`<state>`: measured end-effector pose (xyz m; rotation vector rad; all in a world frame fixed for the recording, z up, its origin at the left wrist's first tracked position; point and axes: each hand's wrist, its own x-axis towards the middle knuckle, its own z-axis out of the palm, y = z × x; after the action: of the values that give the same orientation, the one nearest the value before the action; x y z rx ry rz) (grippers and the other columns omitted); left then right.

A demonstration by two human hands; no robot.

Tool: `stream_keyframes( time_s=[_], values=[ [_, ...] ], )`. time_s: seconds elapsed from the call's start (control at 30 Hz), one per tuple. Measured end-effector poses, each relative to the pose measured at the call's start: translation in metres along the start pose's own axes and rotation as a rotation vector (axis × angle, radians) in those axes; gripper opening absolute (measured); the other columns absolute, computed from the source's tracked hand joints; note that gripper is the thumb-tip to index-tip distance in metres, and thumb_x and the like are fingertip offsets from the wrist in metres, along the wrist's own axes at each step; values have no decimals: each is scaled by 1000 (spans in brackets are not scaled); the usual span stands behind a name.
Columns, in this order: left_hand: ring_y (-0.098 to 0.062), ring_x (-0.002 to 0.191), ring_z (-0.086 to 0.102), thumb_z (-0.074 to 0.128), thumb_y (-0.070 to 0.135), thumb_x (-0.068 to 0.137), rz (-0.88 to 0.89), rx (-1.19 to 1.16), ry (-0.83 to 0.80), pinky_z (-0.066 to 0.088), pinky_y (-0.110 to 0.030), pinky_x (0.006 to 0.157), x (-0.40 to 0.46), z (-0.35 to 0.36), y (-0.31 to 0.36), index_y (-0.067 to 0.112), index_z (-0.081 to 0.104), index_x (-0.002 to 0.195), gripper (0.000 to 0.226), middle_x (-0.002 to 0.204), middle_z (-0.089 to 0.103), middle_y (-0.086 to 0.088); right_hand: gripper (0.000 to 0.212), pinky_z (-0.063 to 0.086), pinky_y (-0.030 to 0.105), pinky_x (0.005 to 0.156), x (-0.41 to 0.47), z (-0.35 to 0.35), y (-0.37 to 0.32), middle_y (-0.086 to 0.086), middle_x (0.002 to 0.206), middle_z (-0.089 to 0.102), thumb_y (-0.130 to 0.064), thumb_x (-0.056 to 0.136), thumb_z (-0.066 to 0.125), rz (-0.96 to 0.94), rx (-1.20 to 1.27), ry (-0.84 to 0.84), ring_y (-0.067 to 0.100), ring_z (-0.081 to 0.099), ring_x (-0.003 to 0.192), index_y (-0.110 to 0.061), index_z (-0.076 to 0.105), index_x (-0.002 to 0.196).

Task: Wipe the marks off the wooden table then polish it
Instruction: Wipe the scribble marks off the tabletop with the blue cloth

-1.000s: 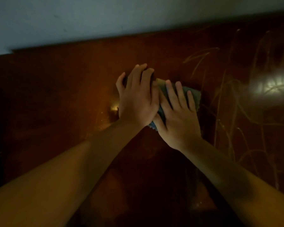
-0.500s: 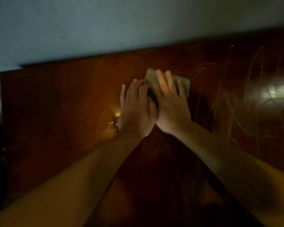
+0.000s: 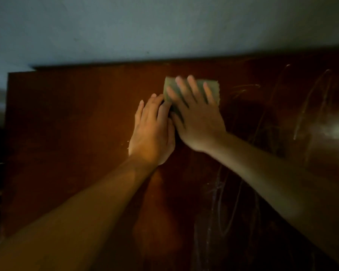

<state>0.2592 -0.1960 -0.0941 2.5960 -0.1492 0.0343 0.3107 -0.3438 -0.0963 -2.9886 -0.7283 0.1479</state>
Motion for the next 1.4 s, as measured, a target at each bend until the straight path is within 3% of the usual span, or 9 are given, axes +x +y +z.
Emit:
stream_keyframes(
  time_s=[0.1,0.2,0.4,0.6,0.7,0.9,1.1,1.2,1.4],
  values=[
    [-33,148,24,31,27,101,-2,40,-41,11,-51,123,0,-1,0,8,47,133,40,150,41,-19,64,11,53,126,-41,3,-2,9,169,22,-53,105,19,-94,32,-35,30,14,157,-22,26,160],
    [-31,148,24,35,28,102,-16,89,-39,12,-51,123,1,1,1,10,45,133,38,150,41,-18,69,11,53,125,-19,-3,28,9,169,20,-60,102,19,-169,24,-67,31,14,157,-25,26,160],
    [-28,147,29,44,28,99,-20,121,5,15,-48,123,2,2,3,7,50,134,42,148,44,-15,68,10,54,126,35,-9,52,9,170,17,-56,103,24,49,-20,23,32,11,157,-22,23,162],
    [-32,145,31,46,28,97,-15,136,-2,18,-47,122,3,0,2,4,50,135,45,147,44,-18,67,11,54,126,-109,8,0,9,169,22,-58,103,29,-185,44,-32,30,12,157,-22,27,160],
    [-35,145,30,48,25,98,-4,127,-9,17,-44,124,4,1,3,1,49,135,44,147,43,-20,67,11,53,125,-99,5,19,9,168,24,-60,102,28,-294,23,-90,30,16,156,-24,30,159],
    [-32,147,27,44,26,100,-7,110,4,13,-39,124,3,3,3,2,47,136,44,148,41,-18,72,9,54,125,11,-15,77,10,170,14,-60,100,21,40,-26,-20,34,9,157,-23,18,162],
    [-35,144,31,45,24,99,-12,108,21,18,-42,123,4,0,5,1,49,134,42,146,43,-20,68,8,54,126,-138,11,-13,8,170,17,-57,100,37,-236,80,-54,30,9,158,-23,31,159],
    [-36,143,32,46,24,98,-11,123,17,19,-43,123,4,0,4,0,50,134,43,145,44,-21,67,7,50,127,-142,10,-3,6,169,20,-58,100,38,-323,76,-95,28,12,158,-26,34,158],
    [-29,146,27,46,27,101,-19,128,29,17,-38,124,2,4,3,5,47,138,43,149,41,-16,71,6,54,125,0,-9,57,9,171,13,-59,101,20,34,33,-45,32,7,157,-23,19,162]
  ],
)
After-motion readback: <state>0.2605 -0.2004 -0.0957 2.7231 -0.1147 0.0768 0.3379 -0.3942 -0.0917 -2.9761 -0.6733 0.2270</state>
